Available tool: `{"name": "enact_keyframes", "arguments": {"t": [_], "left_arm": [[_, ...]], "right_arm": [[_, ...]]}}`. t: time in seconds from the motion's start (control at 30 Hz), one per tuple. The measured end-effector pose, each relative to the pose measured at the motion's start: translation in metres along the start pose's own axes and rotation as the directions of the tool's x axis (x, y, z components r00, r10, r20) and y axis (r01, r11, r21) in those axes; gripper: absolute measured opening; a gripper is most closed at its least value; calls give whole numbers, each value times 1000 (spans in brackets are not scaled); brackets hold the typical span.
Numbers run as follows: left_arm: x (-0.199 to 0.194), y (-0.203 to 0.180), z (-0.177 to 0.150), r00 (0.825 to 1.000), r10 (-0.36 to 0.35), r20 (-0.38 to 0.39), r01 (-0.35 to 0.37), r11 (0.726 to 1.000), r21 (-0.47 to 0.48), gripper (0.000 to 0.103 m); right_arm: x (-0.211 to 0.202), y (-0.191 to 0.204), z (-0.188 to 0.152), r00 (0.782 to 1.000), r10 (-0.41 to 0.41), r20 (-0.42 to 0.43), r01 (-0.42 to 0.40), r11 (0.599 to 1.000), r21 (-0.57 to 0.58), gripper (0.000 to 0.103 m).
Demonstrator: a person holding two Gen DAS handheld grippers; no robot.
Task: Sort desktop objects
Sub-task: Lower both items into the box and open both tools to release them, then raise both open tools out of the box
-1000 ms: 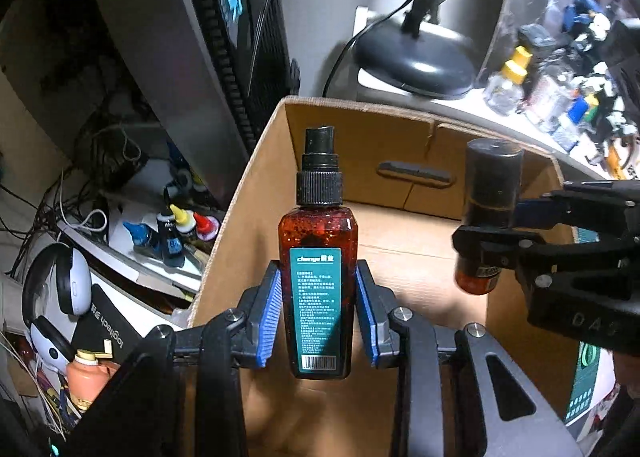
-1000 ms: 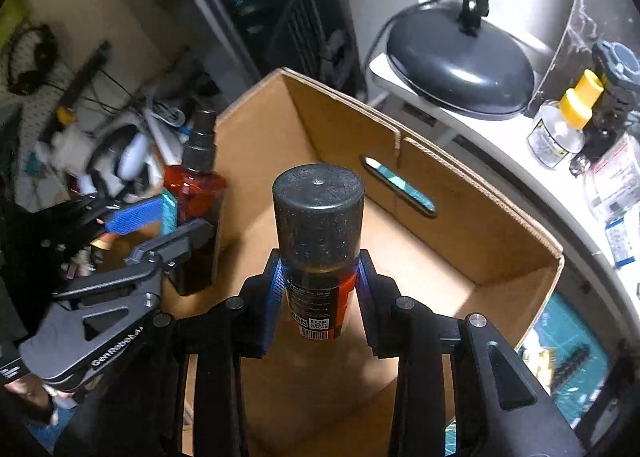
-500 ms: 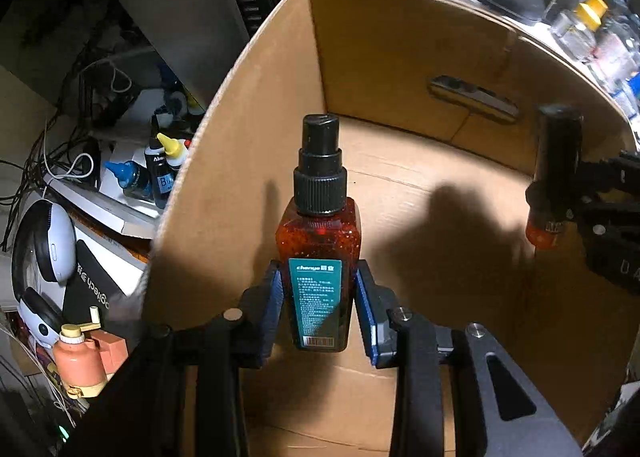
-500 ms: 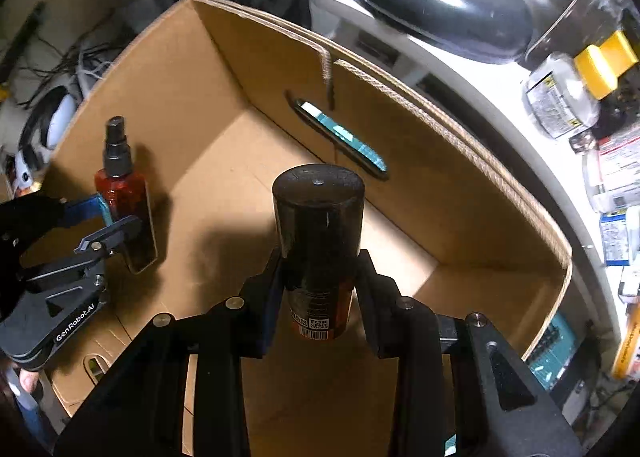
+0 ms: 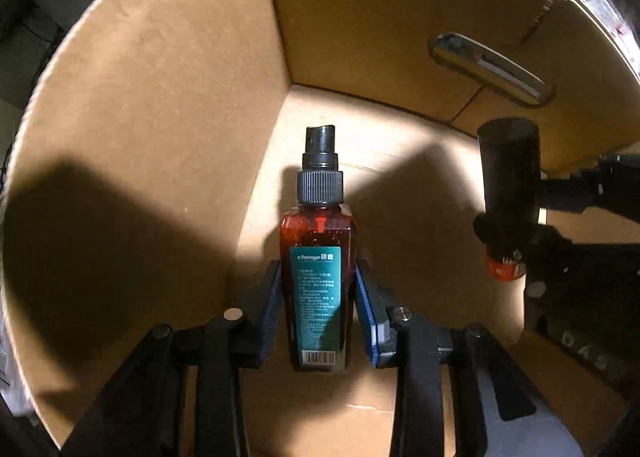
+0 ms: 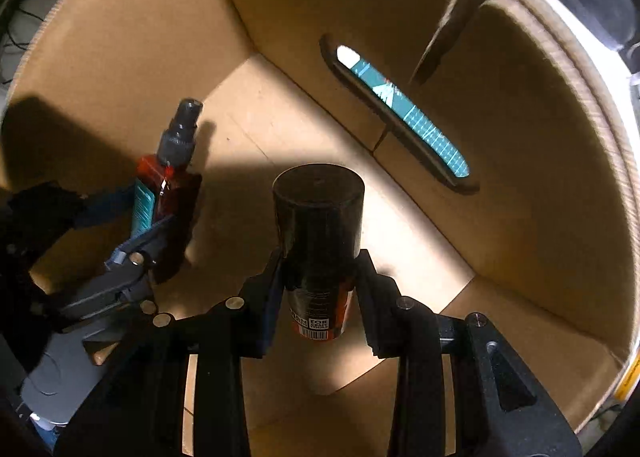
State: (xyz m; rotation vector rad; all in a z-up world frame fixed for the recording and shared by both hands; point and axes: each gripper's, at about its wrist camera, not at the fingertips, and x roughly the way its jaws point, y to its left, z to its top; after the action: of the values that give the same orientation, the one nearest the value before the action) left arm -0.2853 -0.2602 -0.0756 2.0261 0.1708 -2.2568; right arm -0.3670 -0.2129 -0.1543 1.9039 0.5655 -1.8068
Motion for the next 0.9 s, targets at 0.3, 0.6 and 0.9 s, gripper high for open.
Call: {"name": "enact_keyframes", "arguments": {"t": [0.3, 0.6, 0.9], "left_arm": [[8, -4, -2, 1000, 23, -12, -23, 1000, 19, 35], [-35, -10, -18, 995, 41, 93, -43, 999, 21, 36], [-106, -23, -51, 963, 61, 261, -72, 997, 33, 36]], "right_arm": [[21, 10, 15, 998, -43, -43, 44, 999, 13, 32], [12, 23, 8, 1000, 27, 4, -27, 999, 17, 34], [-43, 49, -25, 977, 50, 209, -44, 999, -31, 35]]}}
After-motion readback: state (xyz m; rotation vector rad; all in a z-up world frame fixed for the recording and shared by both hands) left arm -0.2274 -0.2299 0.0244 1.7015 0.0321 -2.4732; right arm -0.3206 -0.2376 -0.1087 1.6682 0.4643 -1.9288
